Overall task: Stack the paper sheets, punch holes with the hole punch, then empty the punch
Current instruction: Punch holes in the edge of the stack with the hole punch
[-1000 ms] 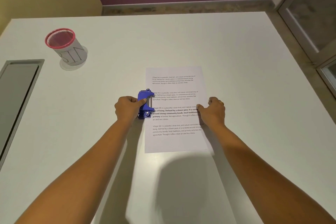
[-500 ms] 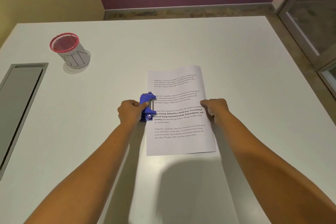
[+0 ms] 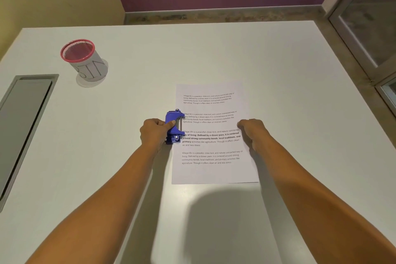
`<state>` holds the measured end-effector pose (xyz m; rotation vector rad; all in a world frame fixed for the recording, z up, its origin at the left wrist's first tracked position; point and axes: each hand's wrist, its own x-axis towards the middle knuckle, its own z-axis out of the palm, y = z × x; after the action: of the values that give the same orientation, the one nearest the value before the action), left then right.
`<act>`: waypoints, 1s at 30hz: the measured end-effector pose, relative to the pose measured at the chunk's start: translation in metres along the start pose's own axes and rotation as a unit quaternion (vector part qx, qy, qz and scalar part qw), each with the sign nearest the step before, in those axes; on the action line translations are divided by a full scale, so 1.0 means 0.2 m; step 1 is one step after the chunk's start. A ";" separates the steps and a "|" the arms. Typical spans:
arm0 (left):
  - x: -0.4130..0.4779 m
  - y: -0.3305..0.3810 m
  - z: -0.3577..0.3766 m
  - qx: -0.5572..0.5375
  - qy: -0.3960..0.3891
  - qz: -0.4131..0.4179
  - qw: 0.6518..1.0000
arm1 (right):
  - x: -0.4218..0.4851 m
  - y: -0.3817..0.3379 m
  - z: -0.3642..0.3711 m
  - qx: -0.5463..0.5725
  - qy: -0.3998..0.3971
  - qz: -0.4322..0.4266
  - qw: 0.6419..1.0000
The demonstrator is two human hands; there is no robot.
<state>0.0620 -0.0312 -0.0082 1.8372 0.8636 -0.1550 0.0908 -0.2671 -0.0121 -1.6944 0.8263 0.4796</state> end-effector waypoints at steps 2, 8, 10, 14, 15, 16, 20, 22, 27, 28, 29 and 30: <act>0.00 0.00 0.00 -0.006 0.002 -0.005 1.000 | 0.03 0.02 -0.01 -0.020 0.004 -0.007 1.000; 0.01 0.00 -0.01 -0.021 -0.023 -0.022 0.999 | 0.05 0.07 -0.02 -0.053 0.020 -0.051 0.997; 0.02 0.00 -0.03 -0.039 -0.039 -0.034 0.998 | 0.06 0.07 -0.03 -0.062 0.021 -0.057 0.996; 0.03 -0.01 -0.08 -0.063 -0.046 -0.051 0.996 | 0.08 0.07 -0.04 -0.082 0.033 -0.066 0.994; 0.03 -0.01 -0.09 -0.066 -0.043 -0.052 0.996 | 0.08 0.07 -0.05 -0.083 0.034 -0.067 0.994; 0.03 -0.01 -0.10 -0.067 -0.039 -0.052 0.996 | 0.09 0.06 -0.05 -0.084 0.036 -0.067 0.993; 0.02 -0.02 -0.13 -0.060 -0.033 -0.050 0.996 | 0.09 0.06 -0.10 -0.082 0.049 -0.077 0.992; 0.02 -0.02 -0.14 -0.060 -0.034 -0.050 0.996 | 0.10 0.07 -0.13 -0.084 0.058 -0.083 0.991; 0.01 -0.03 -0.14 -0.069 -0.033 -0.050 0.996 | 0.11 0.07 -0.17 -0.105 0.077 -0.094 0.987; 0.01 -0.03 -0.14 -0.073 -0.034 -0.048 0.996 | 0.11 0.07 -0.17 -0.108 0.080 -0.096 0.986; 0.01 -0.03 -0.14 -0.075 -0.034 -0.047 0.996 | 0.11 0.08 -0.17 -0.110 0.082 -0.098 0.986; 0.01 -0.03 -0.14 -0.076 -0.032 -0.045 0.996 | 0.11 0.08 -0.17 -0.112 0.084 -0.100 0.985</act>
<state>0.0516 -0.0064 -0.0013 1.6447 0.8897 -0.2001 0.0907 -0.3073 -0.0276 -2.0235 0.7328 0.3030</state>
